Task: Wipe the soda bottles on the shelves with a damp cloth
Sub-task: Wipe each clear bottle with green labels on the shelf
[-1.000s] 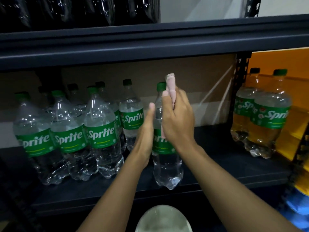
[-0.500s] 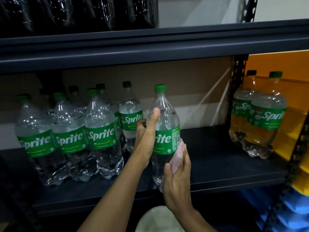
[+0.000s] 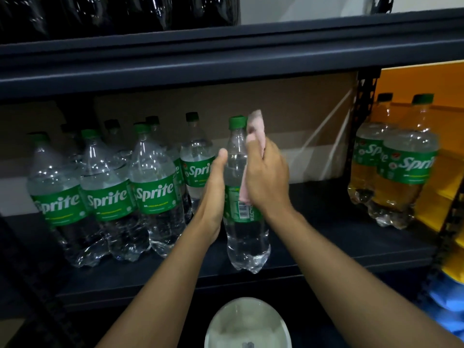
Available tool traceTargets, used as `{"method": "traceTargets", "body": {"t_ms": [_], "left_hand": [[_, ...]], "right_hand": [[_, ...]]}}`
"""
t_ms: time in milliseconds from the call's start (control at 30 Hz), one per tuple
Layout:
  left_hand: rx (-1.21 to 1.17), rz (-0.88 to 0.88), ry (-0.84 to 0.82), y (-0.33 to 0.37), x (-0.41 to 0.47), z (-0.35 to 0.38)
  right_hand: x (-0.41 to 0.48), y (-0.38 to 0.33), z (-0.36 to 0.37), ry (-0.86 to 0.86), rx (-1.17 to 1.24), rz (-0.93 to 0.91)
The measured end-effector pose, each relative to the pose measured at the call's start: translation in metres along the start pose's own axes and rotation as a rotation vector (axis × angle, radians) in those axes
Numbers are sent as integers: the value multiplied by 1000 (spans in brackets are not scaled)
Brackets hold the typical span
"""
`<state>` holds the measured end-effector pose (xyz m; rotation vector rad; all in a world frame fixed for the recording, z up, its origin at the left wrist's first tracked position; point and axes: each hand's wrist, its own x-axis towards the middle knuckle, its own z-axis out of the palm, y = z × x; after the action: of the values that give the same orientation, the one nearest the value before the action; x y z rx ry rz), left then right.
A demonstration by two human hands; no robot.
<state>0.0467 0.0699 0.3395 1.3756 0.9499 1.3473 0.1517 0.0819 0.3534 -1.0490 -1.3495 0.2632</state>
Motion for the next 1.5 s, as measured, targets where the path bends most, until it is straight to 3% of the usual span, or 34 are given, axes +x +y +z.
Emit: {"method": "traceTargets", "body": {"t_ms": [133,400,700,900,1033,1167,1333,1500], "left_hand": [[56,-45,102,-6,-4,5],[2,-53,150,-15,5,1],[31,-82,4,-19,10,-15],[-72,-23,-14,4,-4,-8],[-7,-50,-69,2,-3,-8],[-17,-105,18,-18,12,-12],[-87,-115,74,-24,20,-15],[-76,-116,33,-22,17,-16]], "right_hand": [[-58,35,17,149,-69,-179],[-147,99,15,-3,-24,22],[-59,26,-1,-29,13,74],[14,-24,-3,-124,-81,-3],[-15,-5,8,19,-116,-111],[-74,43,22,132,-170,-232],[-144,92,19,-23,-46,-74],[-142,94,11,-92,-40,-39]]}}
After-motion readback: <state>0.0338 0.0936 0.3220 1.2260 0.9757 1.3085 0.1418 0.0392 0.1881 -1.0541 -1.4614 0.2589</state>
